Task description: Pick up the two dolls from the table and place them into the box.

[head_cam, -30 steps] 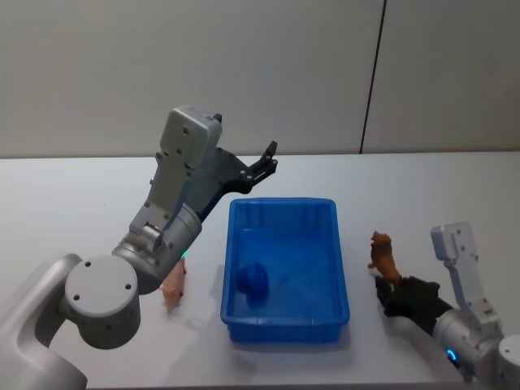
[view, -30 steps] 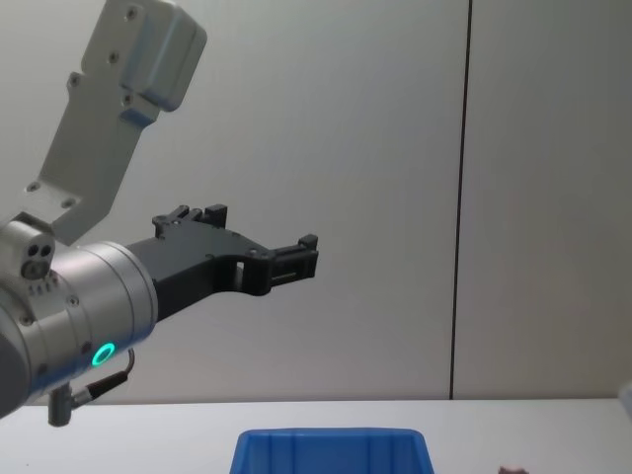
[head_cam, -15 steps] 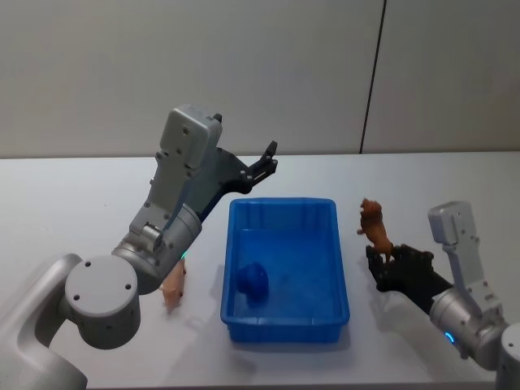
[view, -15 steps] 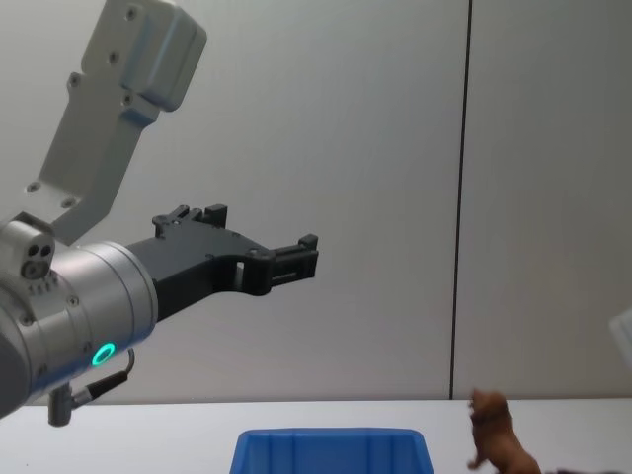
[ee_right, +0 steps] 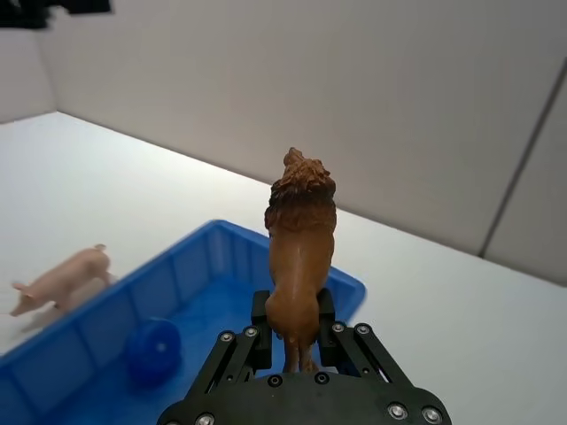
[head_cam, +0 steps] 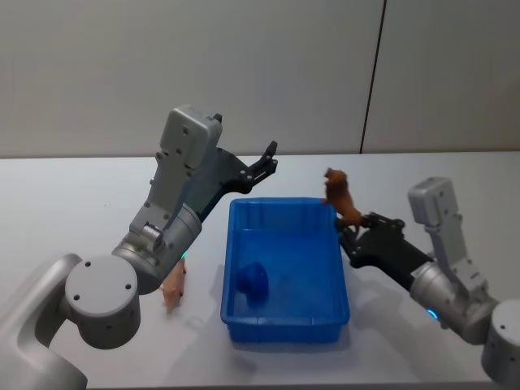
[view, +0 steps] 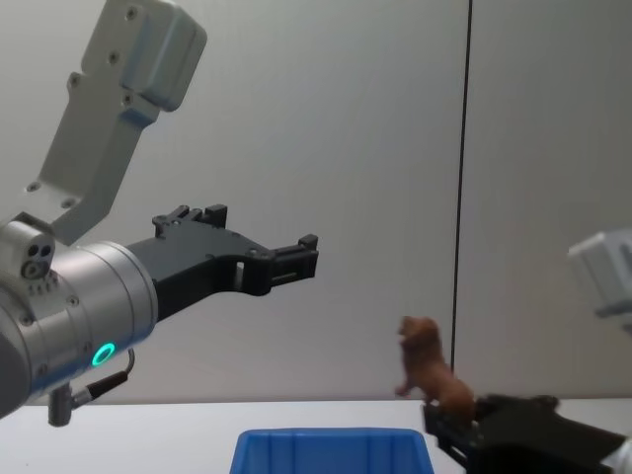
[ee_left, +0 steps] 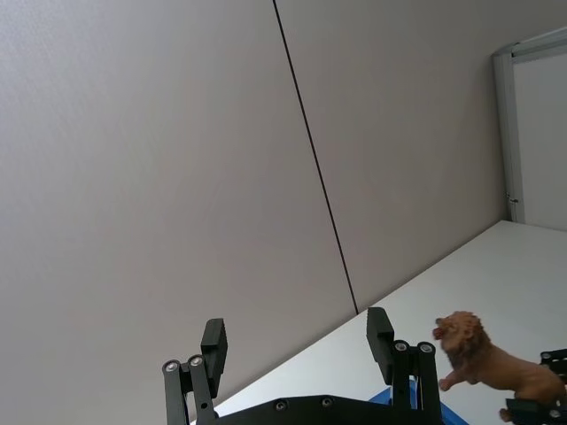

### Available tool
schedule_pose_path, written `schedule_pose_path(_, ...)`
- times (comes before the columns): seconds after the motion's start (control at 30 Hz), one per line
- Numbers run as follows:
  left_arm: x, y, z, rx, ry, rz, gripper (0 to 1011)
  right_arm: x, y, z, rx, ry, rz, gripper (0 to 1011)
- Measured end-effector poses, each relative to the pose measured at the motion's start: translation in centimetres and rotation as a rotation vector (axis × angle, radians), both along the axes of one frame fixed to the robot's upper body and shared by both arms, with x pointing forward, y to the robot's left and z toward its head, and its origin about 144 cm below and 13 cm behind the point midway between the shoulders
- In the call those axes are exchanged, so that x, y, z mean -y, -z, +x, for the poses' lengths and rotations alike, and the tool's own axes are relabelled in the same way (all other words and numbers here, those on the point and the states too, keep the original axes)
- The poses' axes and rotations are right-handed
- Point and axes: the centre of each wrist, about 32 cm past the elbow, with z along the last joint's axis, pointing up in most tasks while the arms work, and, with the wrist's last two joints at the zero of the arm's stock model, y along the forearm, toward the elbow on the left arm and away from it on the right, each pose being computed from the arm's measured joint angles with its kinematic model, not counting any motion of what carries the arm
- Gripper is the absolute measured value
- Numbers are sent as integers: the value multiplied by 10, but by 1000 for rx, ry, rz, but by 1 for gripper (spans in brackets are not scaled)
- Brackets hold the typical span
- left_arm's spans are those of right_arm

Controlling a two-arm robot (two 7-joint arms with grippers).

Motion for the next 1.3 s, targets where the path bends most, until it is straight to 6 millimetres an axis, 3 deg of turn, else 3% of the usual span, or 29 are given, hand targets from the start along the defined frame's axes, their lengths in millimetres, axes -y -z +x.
schedule_pose_path(0.13, 0, 0, 0, 0, 0, 0, 1001, -8, -2, 8, 21, -64, 5, 266)
schedule_pose_path(0.27, 0, 0, 0, 0, 0, 0, 1001, -13, -3, 14, 29, -105, 8, 352)
schedule_pose_path(0.4, 0, 0, 0, 0, 0, 0, 1001, -19, -3, 21, 32, -145, 9, 520)
schedule_pose_path(0.87, 0, 0, 0, 0, 0, 0, 1001, -24, 0, 27, 21, -104, 5, 950)
schedule_pose_path(0.97, 0, 0, 0, 0, 0, 0, 1001, -21, 1, 24, 20, -67, 2, 1001)
schedule_pose_path(1.3, 0, 0, 0, 0, 0, 0, 1001, -12, 2, 14, 21, 54, -4, 1001)
